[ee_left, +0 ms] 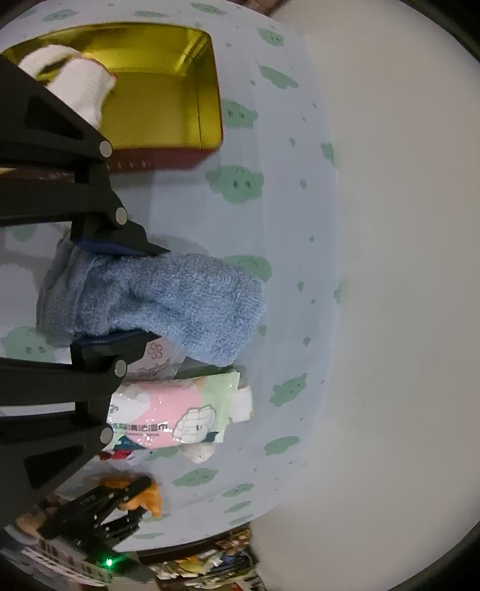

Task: Organize soft objects
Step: 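Carry the blue towel into the tin box and open the left gripper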

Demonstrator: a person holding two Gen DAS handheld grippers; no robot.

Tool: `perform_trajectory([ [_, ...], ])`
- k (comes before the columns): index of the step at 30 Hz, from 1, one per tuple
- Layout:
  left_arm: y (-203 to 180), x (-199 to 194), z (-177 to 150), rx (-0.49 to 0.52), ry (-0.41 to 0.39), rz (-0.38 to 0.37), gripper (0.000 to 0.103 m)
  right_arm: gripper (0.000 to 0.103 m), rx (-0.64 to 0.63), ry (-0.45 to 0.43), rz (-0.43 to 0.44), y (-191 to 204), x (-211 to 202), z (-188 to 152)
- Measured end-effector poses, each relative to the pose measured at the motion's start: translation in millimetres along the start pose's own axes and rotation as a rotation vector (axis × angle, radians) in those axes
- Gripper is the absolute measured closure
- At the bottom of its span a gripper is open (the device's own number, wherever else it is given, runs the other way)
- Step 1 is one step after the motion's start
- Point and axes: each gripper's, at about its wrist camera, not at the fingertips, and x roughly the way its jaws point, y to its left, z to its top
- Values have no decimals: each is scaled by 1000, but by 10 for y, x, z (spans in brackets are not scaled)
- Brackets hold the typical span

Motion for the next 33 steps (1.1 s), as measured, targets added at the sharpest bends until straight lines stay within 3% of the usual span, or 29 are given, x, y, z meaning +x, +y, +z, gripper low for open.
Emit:
perform_trajectory([
  [7,336,-562,-57,-50,-69,61,70,61,0,0,1,-3,-1,-2],
  [14,906,-825,-76,-108,-103,203,70,61,0,1,1,1,7,0],
  [23,1617,-580,-172,-210,-39,294,70,61,1,1,2,1,9,0],
  [33,1830,-223,-213,-189,26,359,70,60,1,3,4,6,12,-2],
])
